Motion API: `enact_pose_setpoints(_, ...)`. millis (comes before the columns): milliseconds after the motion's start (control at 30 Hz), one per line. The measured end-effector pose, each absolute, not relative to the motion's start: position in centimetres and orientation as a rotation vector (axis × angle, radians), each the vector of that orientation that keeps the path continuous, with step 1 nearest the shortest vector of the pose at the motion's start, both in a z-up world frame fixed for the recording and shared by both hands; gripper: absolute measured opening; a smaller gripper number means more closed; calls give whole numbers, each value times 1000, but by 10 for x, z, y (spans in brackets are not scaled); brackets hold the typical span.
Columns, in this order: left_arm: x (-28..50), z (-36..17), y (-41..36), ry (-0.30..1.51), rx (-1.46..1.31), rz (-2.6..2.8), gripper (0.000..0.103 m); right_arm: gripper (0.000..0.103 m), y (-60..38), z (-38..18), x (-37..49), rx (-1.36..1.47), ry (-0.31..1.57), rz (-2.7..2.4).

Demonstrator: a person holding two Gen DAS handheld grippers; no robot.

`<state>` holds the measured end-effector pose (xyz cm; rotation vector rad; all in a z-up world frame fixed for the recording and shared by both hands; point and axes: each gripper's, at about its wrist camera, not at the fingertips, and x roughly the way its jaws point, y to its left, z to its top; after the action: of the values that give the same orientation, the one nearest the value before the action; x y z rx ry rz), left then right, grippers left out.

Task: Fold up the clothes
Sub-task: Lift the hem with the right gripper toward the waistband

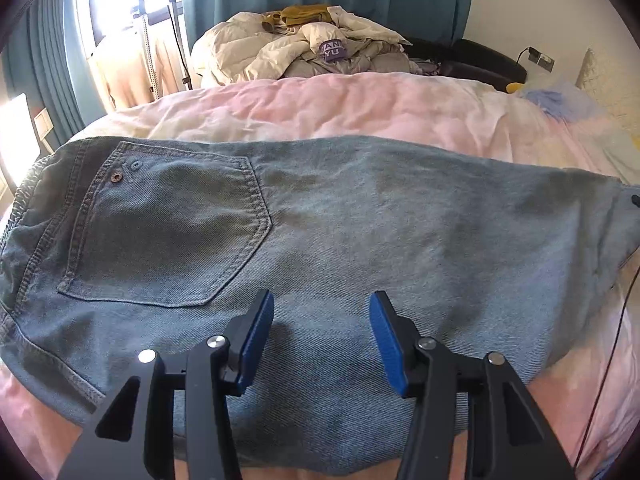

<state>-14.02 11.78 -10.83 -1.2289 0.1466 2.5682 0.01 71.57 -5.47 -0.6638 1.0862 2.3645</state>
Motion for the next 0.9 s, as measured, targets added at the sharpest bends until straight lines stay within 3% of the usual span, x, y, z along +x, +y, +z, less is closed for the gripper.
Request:
enact_pose_setpoints(133, -133, -82, 112, 136, -1176, 2563, 51, 9, 669, -4, -14, -653, 942, 2487)
enact_pose_setpoints(267, -130, -61, 102, 87, -1132, 2564, 51, 9, 595, 35, -40, -675, 682, 2607)
enact_pose_setpoints(433, -129, -53, 92, 41, -1131, 2555, 51, 9, 487, 46, -66, -707, 425, 2735)
enact_pose_setpoints(600, -129, -53, 82, -3, -1158, 2543, 51, 9, 392, 12, -82, -826, 298, 2810)
enact_pose_setpoints(833, -130, -50, 74, -36, -1150, 2541, 51, 10, 304, -112, -112, -1332, 264, 2671)
enact_pose_setpoints(900, -131, -50, 71, -43, -1156, 2544, 51, 11, 295, -132, -113, -1357, 234, 2632)
